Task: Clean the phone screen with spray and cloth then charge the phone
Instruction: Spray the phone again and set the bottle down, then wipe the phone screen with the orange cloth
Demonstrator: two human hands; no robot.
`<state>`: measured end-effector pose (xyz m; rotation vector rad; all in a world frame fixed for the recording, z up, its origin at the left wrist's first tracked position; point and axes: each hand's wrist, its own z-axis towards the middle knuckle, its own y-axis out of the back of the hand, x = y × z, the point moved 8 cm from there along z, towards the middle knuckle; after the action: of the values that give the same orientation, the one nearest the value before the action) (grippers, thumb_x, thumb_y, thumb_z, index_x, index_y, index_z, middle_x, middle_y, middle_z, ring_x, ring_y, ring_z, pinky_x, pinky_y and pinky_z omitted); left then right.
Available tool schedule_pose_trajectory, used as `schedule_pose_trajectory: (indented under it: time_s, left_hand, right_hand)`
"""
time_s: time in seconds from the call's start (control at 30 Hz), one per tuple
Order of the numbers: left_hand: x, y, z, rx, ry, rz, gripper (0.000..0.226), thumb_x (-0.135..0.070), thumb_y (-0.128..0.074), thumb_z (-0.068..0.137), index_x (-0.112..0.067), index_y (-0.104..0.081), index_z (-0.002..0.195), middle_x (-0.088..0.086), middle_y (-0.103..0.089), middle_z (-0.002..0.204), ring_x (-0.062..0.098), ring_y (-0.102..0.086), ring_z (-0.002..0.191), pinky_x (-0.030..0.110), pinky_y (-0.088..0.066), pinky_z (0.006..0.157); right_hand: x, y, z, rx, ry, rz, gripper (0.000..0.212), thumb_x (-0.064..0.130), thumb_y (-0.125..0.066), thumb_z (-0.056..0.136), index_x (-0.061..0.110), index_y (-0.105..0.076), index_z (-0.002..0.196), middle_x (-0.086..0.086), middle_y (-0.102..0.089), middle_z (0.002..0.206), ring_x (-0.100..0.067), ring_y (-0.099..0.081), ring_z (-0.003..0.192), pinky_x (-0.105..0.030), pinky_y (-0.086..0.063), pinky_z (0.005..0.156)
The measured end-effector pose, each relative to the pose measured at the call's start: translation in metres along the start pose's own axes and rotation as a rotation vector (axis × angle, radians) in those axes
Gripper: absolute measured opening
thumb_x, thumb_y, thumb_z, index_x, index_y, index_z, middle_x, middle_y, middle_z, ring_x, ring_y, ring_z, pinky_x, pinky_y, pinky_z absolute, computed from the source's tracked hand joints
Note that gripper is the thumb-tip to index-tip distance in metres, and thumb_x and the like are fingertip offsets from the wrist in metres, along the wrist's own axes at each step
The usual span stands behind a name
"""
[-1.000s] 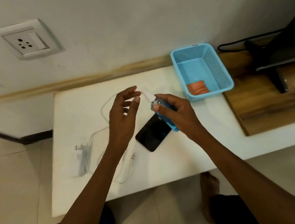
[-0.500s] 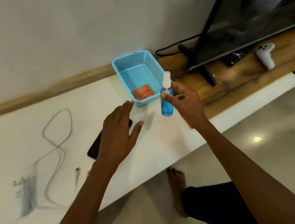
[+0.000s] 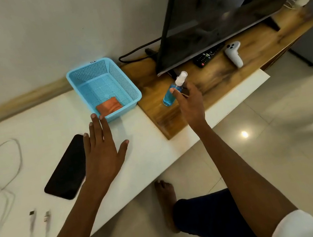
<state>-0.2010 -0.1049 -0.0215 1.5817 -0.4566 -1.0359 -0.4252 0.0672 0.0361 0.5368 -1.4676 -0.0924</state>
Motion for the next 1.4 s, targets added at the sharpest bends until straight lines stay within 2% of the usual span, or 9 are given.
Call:
schedule_pose_trajectory:
  time_s: [0.4, 0.57, 0.7, 0.8, 0.9, 1.03, 1.13, 1.3, 1.4]
  left_hand:
    - [0.003, -0.003, 0.004, 0.001, 0.041, 0.005, 0.093, -0.057, -0.049, 0.092, -0.011, 0.001, 0.156, 0.010, 0.007, 0.164, 0.031, -0.002, 0.151, 0.046, -0.003, 0.119]
    - [0.005, 0.002, 0.004, -0.021, 0.062, -0.023, 0.088, -0.057, -0.047, 0.092, -0.013, -0.007, 0.156, 0.009, 0.000, 0.165, 0.033, -0.007, 0.151, 0.047, -0.008, 0.120]
    - [0.009, 0.012, 0.007, -0.070, 0.076, -0.070, 0.080, -0.056, -0.045, 0.094, -0.016, -0.014, 0.156, 0.007, -0.008, 0.164, 0.031, -0.013, 0.150, 0.046, -0.013, 0.119]
    - [0.015, 0.020, 0.008, -0.108, 0.094, -0.102, 0.076, -0.057, -0.040, 0.094, -0.017, -0.019, 0.155, 0.005, -0.013, 0.164, 0.027, -0.015, 0.150, 0.041, -0.012, 0.119]
    - [0.022, 0.025, 0.009, -0.124, 0.114, -0.109, 0.072, -0.054, -0.042, 0.095, -0.017, -0.023, 0.154, 0.004, -0.018, 0.163, 0.026, -0.019, 0.149, 0.041, -0.013, 0.120]
    - [0.029, 0.036, 0.006, -0.149, 0.127, -0.147, 0.067, -0.047, -0.048, 0.096, -0.014, -0.029, 0.152, 0.007, -0.026, 0.160, 0.028, -0.025, 0.147, 0.045, -0.020, 0.120]
    - [0.036, 0.046, 0.000, -0.170, 0.123, -0.157, 0.065, -0.041, -0.052, 0.097, -0.012, -0.032, 0.151, 0.010, -0.030, 0.158, 0.030, -0.028, 0.146, 0.045, -0.022, 0.119]
    - [0.053, 0.064, -0.007, -0.192, 0.146, -0.177, 0.063, -0.035, -0.056, 0.096, -0.010, -0.035, 0.149, 0.009, -0.034, 0.157, 0.029, -0.030, 0.145, 0.045, -0.024, 0.119]
    - [0.066, 0.070, -0.007, -0.209, 0.178, -0.176, 0.062, -0.035, -0.055, 0.097, -0.012, -0.033, 0.150, 0.006, -0.032, 0.158, 0.027, -0.028, 0.145, 0.043, -0.022, 0.120]
  right_hand:
    - [-0.004, -0.005, 0.005, 0.024, 0.024, -0.037, 0.051, 0.030, -0.063, 0.097, 0.021, -0.045, 0.143, -0.001, -0.052, 0.142, -0.006, -0.054, 0.110, -0.037, -0.052, 0.099]
    - [0.003, -0.001, 0.000, -0.097, 0.038, 0.000, 0.076, 0.034, -0.075, 0.087, 0.024, -0.031, 0.149, -0.001, -0.040, 0.151, -0.014, -0.047, 0.129, -0.037, -0.046, 0.106]
    - [0.035, 0.020, -0.021, -0.422, 0.277, 0.068, 0.044, 0.038, -0.074, 0.085, 0.016, -0.050, 0.113, 0.003, -0.051, 0.098, -0.011, -0.052, 0.085, -0.025, -0.051, 0.074]
    - [0.051, -0.015, -0.035, -0.211, 0.381, 0.063, 0.022, 0.042, -0.064, 0.090, 0.027, -0.049, 0.091, 0.017, -0.047, 0.070, -0.004, -0.048, 0.061, -0.017, -0.043, 0.057]
    - [0.051, -0.070, -0.046, 0.096, 0.408, -0.186, 0.022, 0.048, -0.060, 0.094, 0.027, -0.052, 0.090, 0.022, -0.057, 0.073, -0.001, -0.059, 0.064, -0.010, -0.043, 0.051]
    - [0.051, -0.106, -0.046, 0.242, 0.486, -0.422, 0.021, 0.040, -0.056, 0.098, 0.022, -0.063, 0.107, 0.006, -0.069, 0.109, -0.008, -0.061, 0.092, -0.021, -0.054, 0.073]
    - [0.058, -0.119, -0.048, 0.287, 0.547, -0.390, 0.017, 0.022, -0.058, 0.098, 0.014, -0.068, 0.111, -0.002, -0.070, 0.115, -0.019, -0.062, 0.107, -0.035, -0.054, 0.092]
    - [0.071, -0.155, -0.031, 0.400, 0.531, -0.557, 0.027, 0.013, -0.053, 0.098, 0.016, -0.069, 0.120, -0.005, -0.069, 0.122, -0.025, -0.060, 0.115, -0.040, -0.049, 0.100]
    - [0.068, -0.189, -0.012, 0.599, 0.391, -0.730, 0.035, 0.017, -0.054, 0.097, 0.027, -0.063, 0.129, 0.000, -0.062, 0.134, -0.024, -0.057, 0.118, -0.037, -0.049, 0.098]
